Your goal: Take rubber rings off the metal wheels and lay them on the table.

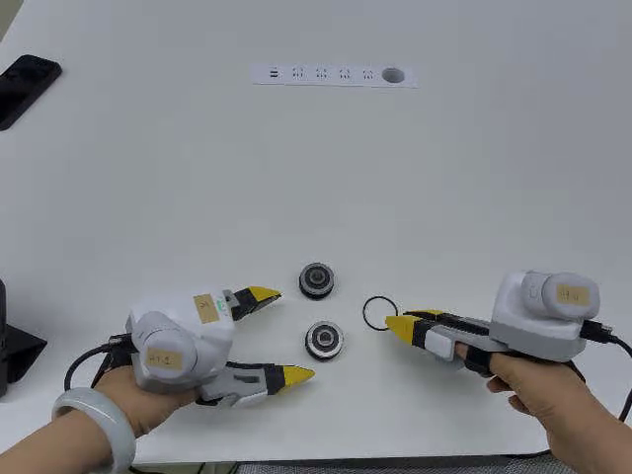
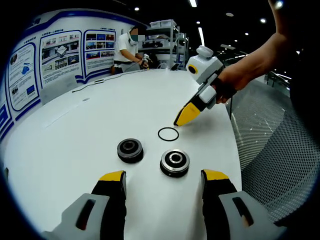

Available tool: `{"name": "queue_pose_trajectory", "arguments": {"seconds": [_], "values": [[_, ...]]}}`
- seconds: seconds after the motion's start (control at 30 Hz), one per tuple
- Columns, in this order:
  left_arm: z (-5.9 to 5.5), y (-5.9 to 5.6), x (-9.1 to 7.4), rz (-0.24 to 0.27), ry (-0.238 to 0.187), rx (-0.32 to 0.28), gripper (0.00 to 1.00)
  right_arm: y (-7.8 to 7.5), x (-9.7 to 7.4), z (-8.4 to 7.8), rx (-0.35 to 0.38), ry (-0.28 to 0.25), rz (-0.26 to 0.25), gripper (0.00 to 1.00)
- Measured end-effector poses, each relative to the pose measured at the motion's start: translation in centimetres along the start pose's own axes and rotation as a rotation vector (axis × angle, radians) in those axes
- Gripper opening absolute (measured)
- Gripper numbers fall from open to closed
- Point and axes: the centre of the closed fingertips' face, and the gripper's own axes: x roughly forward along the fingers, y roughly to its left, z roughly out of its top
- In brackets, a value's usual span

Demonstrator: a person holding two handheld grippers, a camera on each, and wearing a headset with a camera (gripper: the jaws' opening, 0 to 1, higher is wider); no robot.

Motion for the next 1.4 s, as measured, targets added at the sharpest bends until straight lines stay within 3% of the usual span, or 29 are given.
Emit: {"name": "queue_pose_trajectory", "arguments": {"seconds": [0.23, 0.77, 1.4], "values": [[0.5, -0.1, 0.2, -0.009, -0.006, 0.016, 0.54, 1.2, 0.3, 0.3, 0.018, -0.010, 0.047, 0.23], [1.7, -1.2, 1.4, -0.047, -0.006, 0.053, 0.31, 3.6, 1.5, -0.5, 0.030, 0.017, 0.115, 0.22], [1.3, -1.7, 2.5, -0.073, 0.031, 0.090, 0.19, 4.1, 2.0, -0.9, 0.054, 0.025, 0.137, 0.21]]}}
